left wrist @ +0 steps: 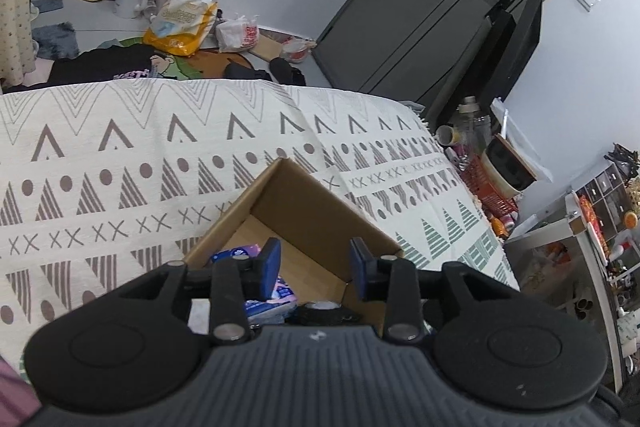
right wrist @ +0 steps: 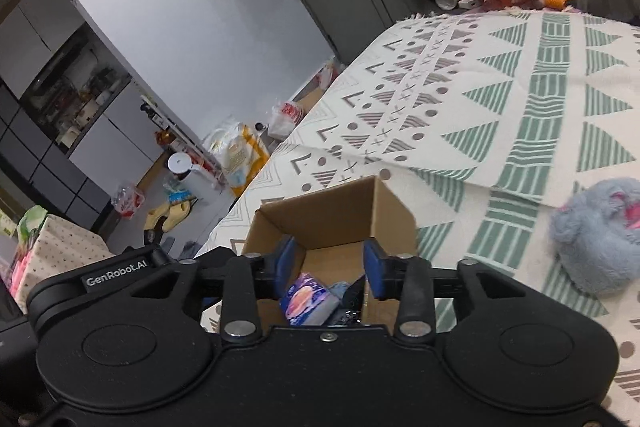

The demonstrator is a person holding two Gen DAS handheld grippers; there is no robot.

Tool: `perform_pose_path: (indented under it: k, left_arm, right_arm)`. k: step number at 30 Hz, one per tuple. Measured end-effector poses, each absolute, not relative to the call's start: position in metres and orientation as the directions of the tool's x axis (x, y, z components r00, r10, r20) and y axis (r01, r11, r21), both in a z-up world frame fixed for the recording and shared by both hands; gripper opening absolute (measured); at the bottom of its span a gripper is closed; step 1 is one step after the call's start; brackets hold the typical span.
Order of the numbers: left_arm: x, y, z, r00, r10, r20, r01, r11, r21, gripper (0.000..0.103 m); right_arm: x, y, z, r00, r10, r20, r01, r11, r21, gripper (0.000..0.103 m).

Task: Organize soft objects
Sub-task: 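Lower the black lace item into the cardboard box and open the right tool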

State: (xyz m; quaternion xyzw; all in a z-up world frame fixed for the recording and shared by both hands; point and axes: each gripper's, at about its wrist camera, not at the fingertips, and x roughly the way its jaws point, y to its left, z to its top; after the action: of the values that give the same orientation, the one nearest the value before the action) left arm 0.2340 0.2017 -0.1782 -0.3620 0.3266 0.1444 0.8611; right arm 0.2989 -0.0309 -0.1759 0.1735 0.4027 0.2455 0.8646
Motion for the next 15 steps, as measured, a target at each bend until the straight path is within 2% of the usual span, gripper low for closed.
perform_pose_path:
  k: [5,7,12,15]
  left_arm:
    - [0.238,0.193,-0.175,0.731,0.04,-0.681,-0.482,0.736,-0.475,0.056]
    - [0.238,0.189,-0.174,0.729,0.046,-0.683,-0.477,0.75,-0.459,0.067]
    - [0.239,0.178,-0.17,0.725,0.055,-0.687,-0.461,0.779,-0.424,0.079]
    - [0.239,0.17,-0.167,0.728,0.06,-0.684,-0.448,0.796,-0.408,0.08]
  right_arm:
    - [0.293,-0.052,-0.172,0.573,0.528,-0.627,-0.283,0.845,0.453,0.043]
    - [0.29,-0.059,-0.171,0.579,0.515,-0.632,-0.28,0.854,0.439,0.044]
    - [0.285,-0.076,-0.165,0.595,0.491,-0.637,-0.28,0.869,0.409,0.052]
    - [0.283,-0.089,-0.162,0.61,0.479,-0.631,-0.272,0.875,0.401,0.058]
